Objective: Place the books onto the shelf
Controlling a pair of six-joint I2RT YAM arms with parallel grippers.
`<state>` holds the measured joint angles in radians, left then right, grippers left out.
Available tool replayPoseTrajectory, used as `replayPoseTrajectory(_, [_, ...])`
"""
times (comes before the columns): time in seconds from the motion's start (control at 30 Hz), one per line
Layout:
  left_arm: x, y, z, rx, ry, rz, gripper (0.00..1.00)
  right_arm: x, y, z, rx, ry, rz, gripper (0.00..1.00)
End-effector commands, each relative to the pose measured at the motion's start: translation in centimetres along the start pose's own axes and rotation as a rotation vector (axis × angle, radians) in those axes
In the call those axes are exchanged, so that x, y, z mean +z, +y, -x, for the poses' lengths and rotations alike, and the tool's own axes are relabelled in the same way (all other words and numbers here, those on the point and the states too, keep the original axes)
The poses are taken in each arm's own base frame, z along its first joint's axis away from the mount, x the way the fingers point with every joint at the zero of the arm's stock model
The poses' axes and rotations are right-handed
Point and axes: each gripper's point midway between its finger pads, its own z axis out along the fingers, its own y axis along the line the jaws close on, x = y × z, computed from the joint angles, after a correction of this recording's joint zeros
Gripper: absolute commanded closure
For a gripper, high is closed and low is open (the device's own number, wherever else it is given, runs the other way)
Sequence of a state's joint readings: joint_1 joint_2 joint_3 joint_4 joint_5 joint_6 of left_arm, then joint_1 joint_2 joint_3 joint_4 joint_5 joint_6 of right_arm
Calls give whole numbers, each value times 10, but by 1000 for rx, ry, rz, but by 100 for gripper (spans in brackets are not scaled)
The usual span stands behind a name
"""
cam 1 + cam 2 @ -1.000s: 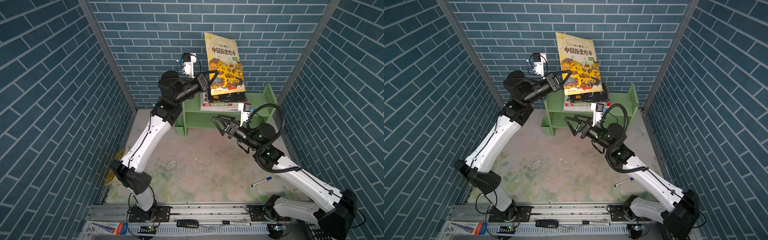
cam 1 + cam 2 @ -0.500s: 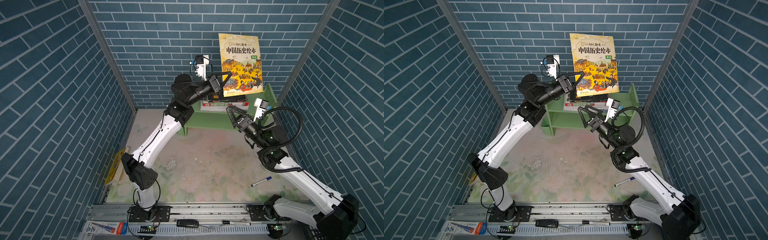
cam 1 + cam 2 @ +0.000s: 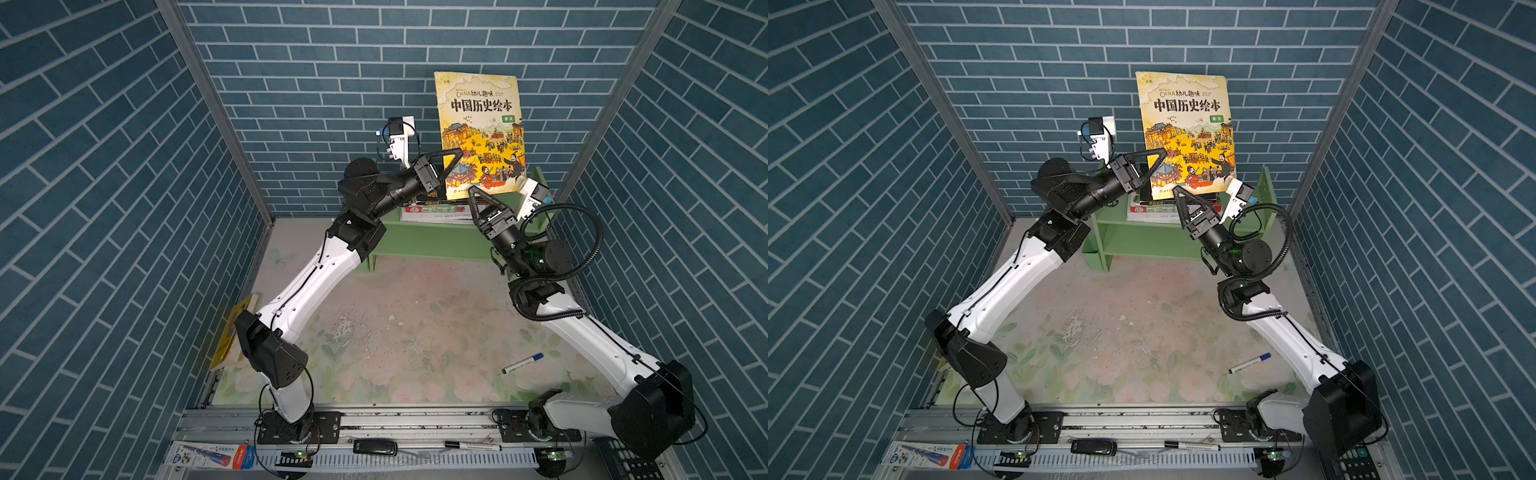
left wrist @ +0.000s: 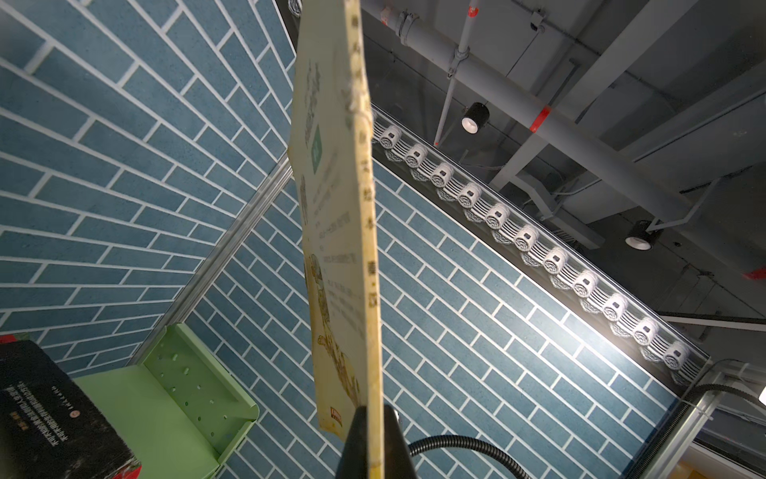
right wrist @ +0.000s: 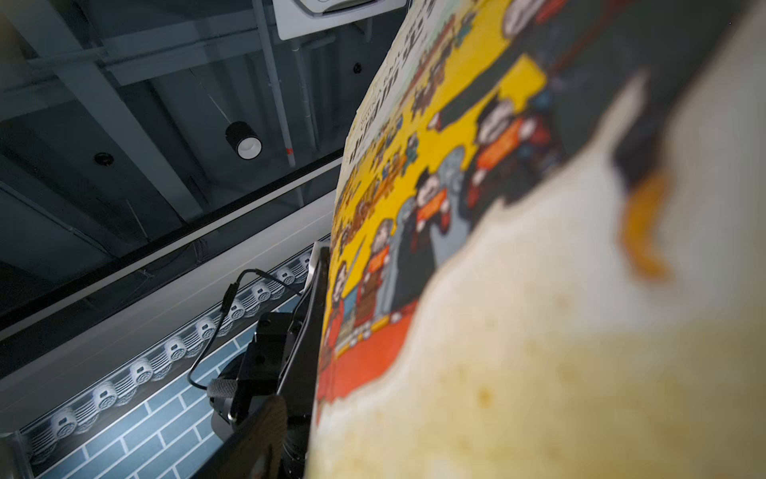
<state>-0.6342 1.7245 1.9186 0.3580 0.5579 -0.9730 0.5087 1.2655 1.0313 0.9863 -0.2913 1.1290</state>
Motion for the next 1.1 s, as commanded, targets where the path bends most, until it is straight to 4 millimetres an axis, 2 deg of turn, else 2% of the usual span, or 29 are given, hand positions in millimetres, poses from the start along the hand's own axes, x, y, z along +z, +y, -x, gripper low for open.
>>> replayPoseTrajectory(0.0, [-8, -34, 13, 41, -52, -78, 100, -7, 22, 32, 4, -122, 41, 27])
replayPoseTrajectory(0.07, [-7, -31, 10, 34, -53, -71, 100, -11, 19, 37, 1, -148, 24, 33])
replayPoseTrajectory(0.13, [-5, -30, 9, 26, -49, -69, 100, -13, 12, 41, 4, -164, -5, 46])
replayPoseTrajectory(0.2, [-2, -31, 4, 19, -35, -79, 100, -13, 8, 43, 9, -172, -16, 52])
replayPoseTrajectory(0.37, [4, -29, -8, 2, -8, -74, 100, -12, 12, 53, 13, -199, 15, 57])
replayPoseTrajectory(0.43, [5, -28, -16, -1, 6, -67, 100, -12, 16, 59, 10, -212, 28, 62])
replayPoseTrajectory(0.57, [8, -28, -32, -5, 39, -55, 100, -16, 10, 66, 18, -244, 9, 70])
replayPoseTrajectory(0.7, [6, -26, -41, -10, 59, -42, 96, -20, 1, 71, 39, -255, -15, 81])
replayPoseTrajectory(0.83, [2, -20, -47, -9, 76, -17, 82, -25, -3, 76, 53, -251, -24, 86])
replayPoseTrajectory(0.87, [2, -19, -49, -6, 84, -11, 76, -25, -3, 77, 57, -247, -26, 87])
replayPoseTrajectory(1.0, [-1, -19, -53, 17, 117, -14, 42, -25, -4, 77, 61, -183, -40, 92])
replayPoseTrajectory(1.07, [-5, -17, -55, 26, 143, -13, 36, -23, -3, 74, 56, -118, -54, 93])
